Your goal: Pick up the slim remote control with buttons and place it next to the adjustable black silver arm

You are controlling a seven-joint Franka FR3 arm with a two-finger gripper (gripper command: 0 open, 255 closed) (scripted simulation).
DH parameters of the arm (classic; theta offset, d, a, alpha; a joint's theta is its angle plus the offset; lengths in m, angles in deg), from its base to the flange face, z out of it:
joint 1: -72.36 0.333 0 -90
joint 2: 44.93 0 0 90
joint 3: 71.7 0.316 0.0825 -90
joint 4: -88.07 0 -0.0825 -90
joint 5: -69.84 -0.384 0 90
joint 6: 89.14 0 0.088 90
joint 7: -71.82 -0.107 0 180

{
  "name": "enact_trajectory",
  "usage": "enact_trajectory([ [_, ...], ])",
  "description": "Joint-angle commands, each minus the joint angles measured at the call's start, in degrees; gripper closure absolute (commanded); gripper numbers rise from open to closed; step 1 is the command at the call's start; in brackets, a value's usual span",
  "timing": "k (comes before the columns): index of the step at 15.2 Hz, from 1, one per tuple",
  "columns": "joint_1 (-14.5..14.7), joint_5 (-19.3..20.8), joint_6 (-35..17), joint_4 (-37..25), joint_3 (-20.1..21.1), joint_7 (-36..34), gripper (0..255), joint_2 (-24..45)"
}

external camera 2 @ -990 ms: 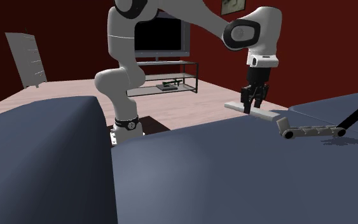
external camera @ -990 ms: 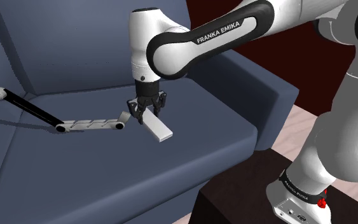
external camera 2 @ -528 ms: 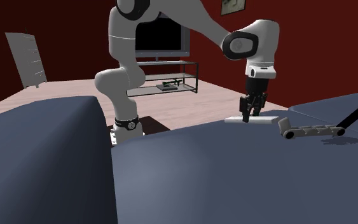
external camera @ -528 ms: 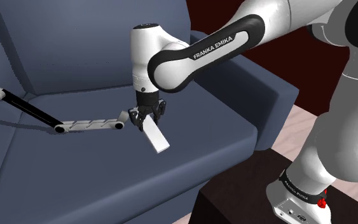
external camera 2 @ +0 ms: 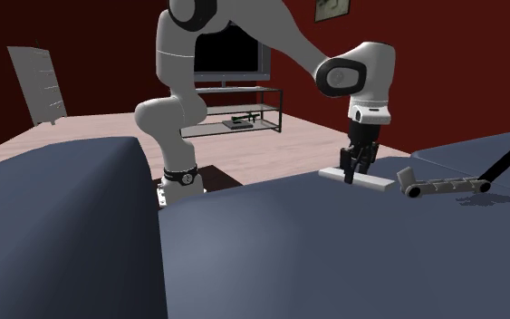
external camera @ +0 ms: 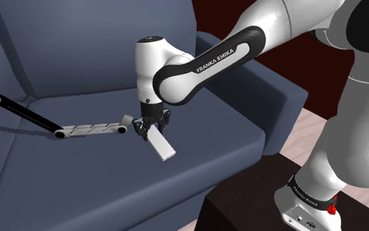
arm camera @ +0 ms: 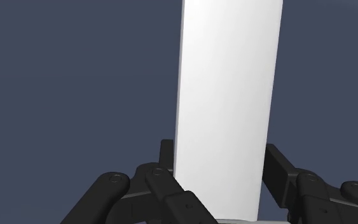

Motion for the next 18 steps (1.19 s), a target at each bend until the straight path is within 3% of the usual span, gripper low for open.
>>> enact_trajectory([
  [1, 0.0, 0.0, 0.0, 0.1, 0.0, 0.0, 255, 0.1],
  [4, 0.0, 0.0, 0.0, 0.1, 0.0, 0.0, 255, 0.1],
  [5, 0.0, 0.0, 0.0, 0.1, 0.0, 0.0, 0, 0.1],
  [10, 0.0, 0.0, 0.0, 0.1, 0.0, 0.0, 0, 0.1],
  [14, -0.2, -1.7, 6.4, -3.2, 0.5, 1.1, 0, -3.4],
  [18, -0.2, -1.7, 6.4, -3.2, 0.5, 1.1, 0, -3.4],
])
